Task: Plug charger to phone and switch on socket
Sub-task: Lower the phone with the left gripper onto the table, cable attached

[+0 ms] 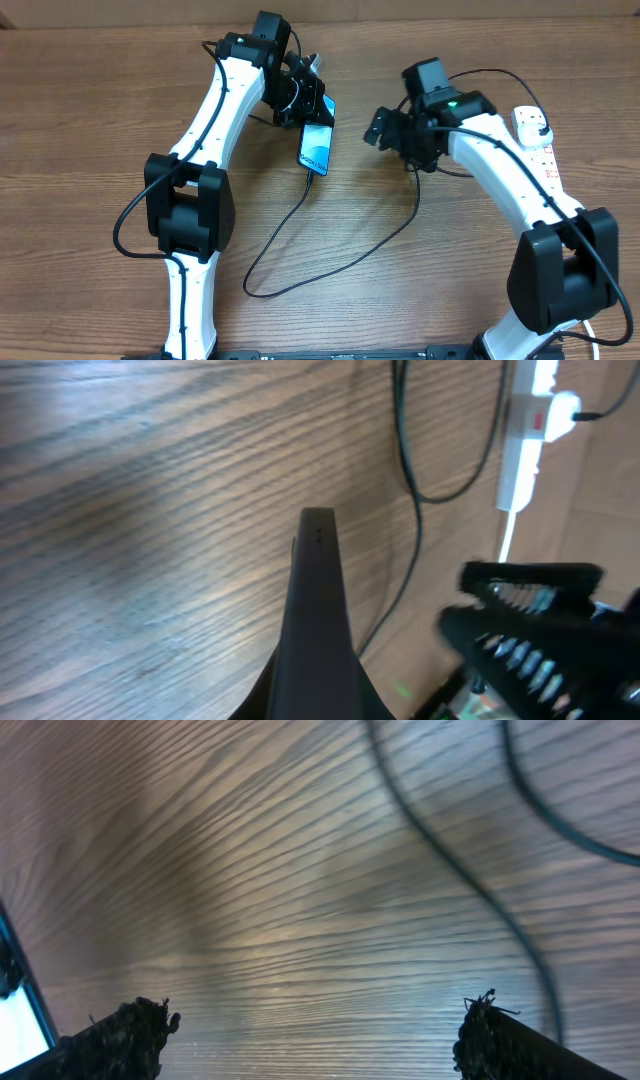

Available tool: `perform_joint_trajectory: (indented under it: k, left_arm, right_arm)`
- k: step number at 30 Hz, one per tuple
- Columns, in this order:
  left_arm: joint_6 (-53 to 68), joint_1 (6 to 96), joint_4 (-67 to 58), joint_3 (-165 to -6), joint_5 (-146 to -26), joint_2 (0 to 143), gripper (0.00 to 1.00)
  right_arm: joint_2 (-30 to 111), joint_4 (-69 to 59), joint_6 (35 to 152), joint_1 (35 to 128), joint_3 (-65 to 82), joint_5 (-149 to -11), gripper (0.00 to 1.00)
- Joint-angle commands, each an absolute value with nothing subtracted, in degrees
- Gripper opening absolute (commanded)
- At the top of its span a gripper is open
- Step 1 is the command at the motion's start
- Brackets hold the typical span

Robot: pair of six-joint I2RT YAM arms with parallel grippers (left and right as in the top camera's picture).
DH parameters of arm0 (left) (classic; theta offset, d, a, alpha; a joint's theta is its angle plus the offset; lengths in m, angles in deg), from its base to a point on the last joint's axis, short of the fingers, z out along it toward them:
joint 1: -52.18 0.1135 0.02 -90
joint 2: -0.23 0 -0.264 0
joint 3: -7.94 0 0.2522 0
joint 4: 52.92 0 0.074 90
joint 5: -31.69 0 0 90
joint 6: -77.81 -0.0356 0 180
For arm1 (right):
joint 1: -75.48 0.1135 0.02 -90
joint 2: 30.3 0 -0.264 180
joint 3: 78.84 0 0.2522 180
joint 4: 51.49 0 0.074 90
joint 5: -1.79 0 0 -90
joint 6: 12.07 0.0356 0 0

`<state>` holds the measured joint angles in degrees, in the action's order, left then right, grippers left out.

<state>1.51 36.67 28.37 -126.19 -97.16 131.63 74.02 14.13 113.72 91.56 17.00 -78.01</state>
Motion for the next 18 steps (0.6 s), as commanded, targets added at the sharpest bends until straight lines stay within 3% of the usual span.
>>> perform_joint_trajectory:
  k: [1, 8, 18]
  left_arm:
    - [3.3, 36.9, 27.7, -126.1, -95.3, 131.2, 0.05]
    - [6.7, 36.8, 23.1, -121.2, -95.9, 131.2, 0.05]
    - [13.8, 36.8, 8.1, -108.4, -101.4, 131.2, 0.05]
  right_arm:
    - [72.9, 14.5, 111.6, 87.3, 17.5, -76.6, 0.94]
    - [72.9, 16.0, 104.6, 81.0, 17.5, -69.0, 0.93]
    - [72.9, 17.3, 101.6, 80.2, 17.5, -68.6, 0.93]
